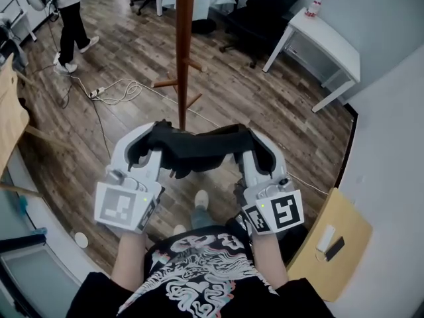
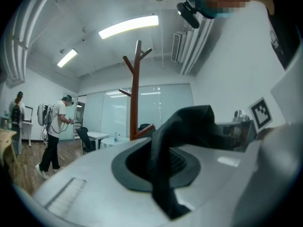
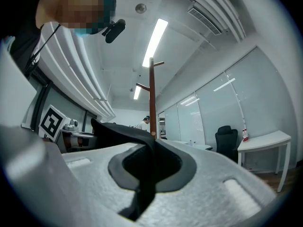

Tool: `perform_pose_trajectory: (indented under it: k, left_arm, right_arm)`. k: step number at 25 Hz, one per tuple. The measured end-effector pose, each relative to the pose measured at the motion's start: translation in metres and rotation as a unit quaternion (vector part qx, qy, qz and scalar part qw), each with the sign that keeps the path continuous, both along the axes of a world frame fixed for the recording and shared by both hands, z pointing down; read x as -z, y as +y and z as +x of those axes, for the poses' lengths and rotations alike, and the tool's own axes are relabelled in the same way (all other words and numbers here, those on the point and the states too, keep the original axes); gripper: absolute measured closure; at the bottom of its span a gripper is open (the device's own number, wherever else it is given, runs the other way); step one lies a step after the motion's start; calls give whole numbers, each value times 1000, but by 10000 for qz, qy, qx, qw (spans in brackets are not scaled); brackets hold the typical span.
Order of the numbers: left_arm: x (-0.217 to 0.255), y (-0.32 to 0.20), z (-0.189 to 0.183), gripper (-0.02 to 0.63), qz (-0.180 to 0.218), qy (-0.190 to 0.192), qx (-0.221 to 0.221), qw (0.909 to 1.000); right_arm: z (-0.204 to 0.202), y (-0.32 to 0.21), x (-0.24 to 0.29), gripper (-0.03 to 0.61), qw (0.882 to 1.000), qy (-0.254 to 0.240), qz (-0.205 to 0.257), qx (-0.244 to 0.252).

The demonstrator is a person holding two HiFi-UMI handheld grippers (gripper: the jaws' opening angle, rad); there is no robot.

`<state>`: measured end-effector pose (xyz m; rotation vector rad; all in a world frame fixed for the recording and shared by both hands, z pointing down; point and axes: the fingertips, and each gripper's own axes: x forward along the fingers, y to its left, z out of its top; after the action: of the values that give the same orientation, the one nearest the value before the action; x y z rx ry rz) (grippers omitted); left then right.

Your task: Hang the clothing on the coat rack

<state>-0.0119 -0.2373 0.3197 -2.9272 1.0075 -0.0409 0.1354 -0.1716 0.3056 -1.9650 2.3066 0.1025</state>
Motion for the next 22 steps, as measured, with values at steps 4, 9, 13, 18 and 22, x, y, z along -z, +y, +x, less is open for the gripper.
perform_pose_trajectory:
  k: [4, 9, 13, 18, 22]
  left_arm:
    - [3, -16, 10, 601, -61, 114, -47, 9999]
    - [-8, -27, 16, 601, -109, 149, -31, 9998]
    - [-12, -32, 20, 601, -220, 103, 3, 9997]
    - [10, -39, 29, 601, 193, 382, 126, 9990]
    - [9, -43, 38, 601, -71, 122, 230, 9996]
  right_arm:
    - [11, -20, 1, 568, 10000, 9, 20, 38]
    - [18, -36, -5, 568, 10000, 38, 23, 48]
    - [22, -43, -7, 568, 10000, -23, 30, 71]
    - [33, -53, -1, 568, 9996, -124, 143, 204]
    - [41, -64, 10, 569, 9990, -119, 256, 333]
